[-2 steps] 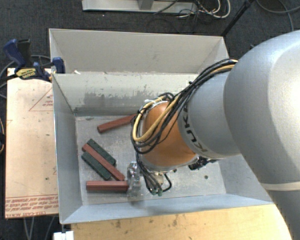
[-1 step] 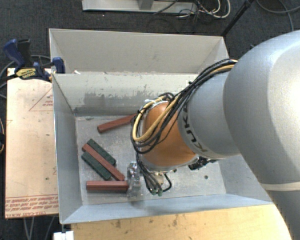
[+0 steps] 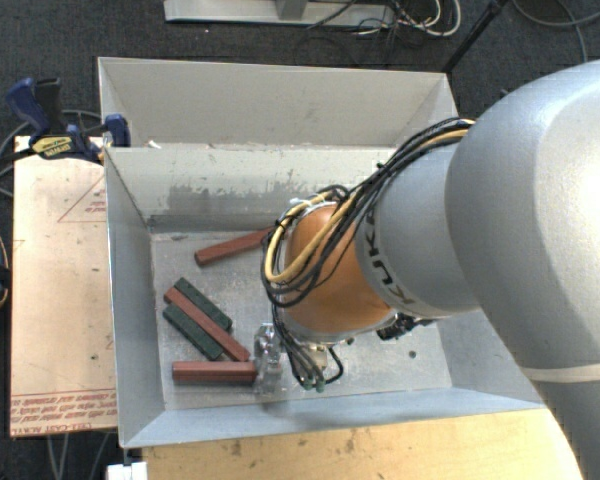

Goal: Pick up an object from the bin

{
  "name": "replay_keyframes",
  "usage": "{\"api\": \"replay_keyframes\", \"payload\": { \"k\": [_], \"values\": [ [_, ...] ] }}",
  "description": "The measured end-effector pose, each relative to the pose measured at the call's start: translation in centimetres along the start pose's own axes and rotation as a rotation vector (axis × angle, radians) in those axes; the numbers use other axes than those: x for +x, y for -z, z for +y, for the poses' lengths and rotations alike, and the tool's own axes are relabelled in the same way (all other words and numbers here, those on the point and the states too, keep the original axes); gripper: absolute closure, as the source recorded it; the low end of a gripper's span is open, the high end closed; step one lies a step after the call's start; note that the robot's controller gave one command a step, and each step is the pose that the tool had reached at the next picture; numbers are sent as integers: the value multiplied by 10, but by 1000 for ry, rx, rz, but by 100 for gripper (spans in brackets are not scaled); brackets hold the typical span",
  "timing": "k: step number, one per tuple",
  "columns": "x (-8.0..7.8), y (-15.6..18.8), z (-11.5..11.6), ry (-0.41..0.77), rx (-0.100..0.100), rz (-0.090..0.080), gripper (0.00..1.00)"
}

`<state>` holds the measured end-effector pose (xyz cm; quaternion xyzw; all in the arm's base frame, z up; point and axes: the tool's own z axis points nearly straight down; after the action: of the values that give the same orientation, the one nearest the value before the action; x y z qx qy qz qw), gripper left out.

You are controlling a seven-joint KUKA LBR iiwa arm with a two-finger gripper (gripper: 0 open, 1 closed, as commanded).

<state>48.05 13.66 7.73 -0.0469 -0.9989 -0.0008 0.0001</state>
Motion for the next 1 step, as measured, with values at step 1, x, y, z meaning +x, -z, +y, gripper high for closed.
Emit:
{"api": "replay_keyframes", "payload": {
  "k": [1],
  "values": [
    [0, 0, 0, 0, 0, 0, 100]
  ]
}}
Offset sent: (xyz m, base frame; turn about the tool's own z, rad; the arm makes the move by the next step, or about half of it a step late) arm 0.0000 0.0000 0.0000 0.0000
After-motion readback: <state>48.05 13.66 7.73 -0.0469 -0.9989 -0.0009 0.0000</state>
